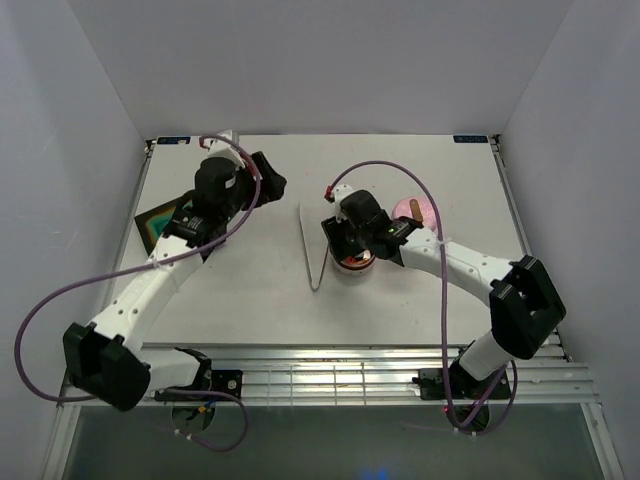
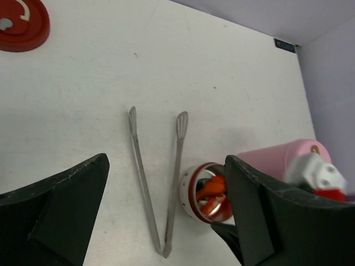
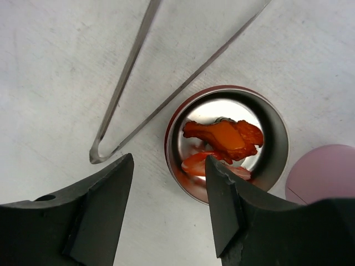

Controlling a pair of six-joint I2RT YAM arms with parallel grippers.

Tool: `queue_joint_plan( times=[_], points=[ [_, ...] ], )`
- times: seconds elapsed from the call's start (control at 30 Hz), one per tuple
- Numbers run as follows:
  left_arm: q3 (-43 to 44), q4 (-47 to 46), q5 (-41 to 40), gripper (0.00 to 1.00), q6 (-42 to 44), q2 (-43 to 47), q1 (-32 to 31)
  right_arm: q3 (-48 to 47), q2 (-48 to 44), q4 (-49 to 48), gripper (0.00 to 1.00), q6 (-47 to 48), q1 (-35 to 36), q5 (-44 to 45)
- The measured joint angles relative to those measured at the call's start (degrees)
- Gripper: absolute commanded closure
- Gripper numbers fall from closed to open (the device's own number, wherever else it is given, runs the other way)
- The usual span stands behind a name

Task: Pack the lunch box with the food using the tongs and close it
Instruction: Move the packing box to the center of the board, then move the box lid to the center of the board.

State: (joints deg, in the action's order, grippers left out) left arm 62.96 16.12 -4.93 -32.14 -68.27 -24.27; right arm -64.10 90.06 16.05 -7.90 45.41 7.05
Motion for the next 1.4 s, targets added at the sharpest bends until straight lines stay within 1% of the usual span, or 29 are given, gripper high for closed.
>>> queue_joint_plan(
  times=[0.1,0.13,0.17,0.2,0.27,0.33,0.43,0.5,0.53,0.57,0.63,0.77,0.93,1.2,1.4],
  points=[
    [7.45,1.66,0.7,0.06,3.32,-8.72,3.15,-1.07,-3.76,2.27,0.41,-0.13,-0.2,-0.33],
    [9.94,1.75,1.73,0.09,4.55,-11.5,4.63,-0.96,-6.12,3.41,0.41,-0.35,-0.35,-0.63],
    [12.94,2.45,2.93,0.16,5.68,-14.82,6.43,-0.57,-8.35,4.0,0.41,-0.74,-0.37,-1.2],
    [16.72,3.58,4.17,0.19,6.64,-18.45,8.33,-0.02,-10.47,4.11,0.42,-1.09,-0.39,-1.86],
    [25.27,5.42,5.9,0.2,9.49,-27.1,11.82,3.23,-17.68,3.15,0.42,-2.32,-0.52,-4.15],
    [33.24,7.08,5.9,0.2,12.52,-35.5,14.23,6.58,-24.28,2.99,0.42,-3.32,-0.5,-6.16],
    [38.23,9.33,3.52,0.21,17.42,-43.82,16.26,11.45,-33.29,2.45,0.41,-4.2,-0.37,-8.81],
    [40.17,11.23,2.08,0.25,18.82,-47.8,16.96,13.51,-37.27,2.21,0.41,-4.35,-0.37,-9.9],
    [41.16,11.96,1.95,0.29,19.21,-49.75,17.51,14.29,-38.91,2.23,0.41,-4.35,-0.33,-10.05],
    [41.97,12.63,1.86,0.3,19.32,-51.78,18.01,14.93,-40.24,2.29,0.41,-4.31,-0.33,-10.19],
    [42.84,13.75,1.16,0.32,19.47,-54.38,19.1,15.82,-42.47,2.49,0.41,-4.02,-0.33,-10.21],
    [46.31,15.08,-1.55,0.41,19.56,-58.07,20.87,17.77,-46.36,2.56,0.41,-3.23,-0.33,-10.27],
    [52.09,14.86,-2.93,0.42,17.9,-61.79,22.47,19.69,-48.76,3.1,0.4,-2.05,-0.33,-10.25],
    [55.91,14.1,-0.55,0.43,12.46,-66.45,24.98,20.7,-49.44,3.56,0.4,-0.63,-0.33,-10.25],
    [56.61,13.46,1.38,0.44,10.25,-70.69,27.96,20.9,-50.53,3.89,0.4,-0.44,-0.33,-10.21]
  ],
)
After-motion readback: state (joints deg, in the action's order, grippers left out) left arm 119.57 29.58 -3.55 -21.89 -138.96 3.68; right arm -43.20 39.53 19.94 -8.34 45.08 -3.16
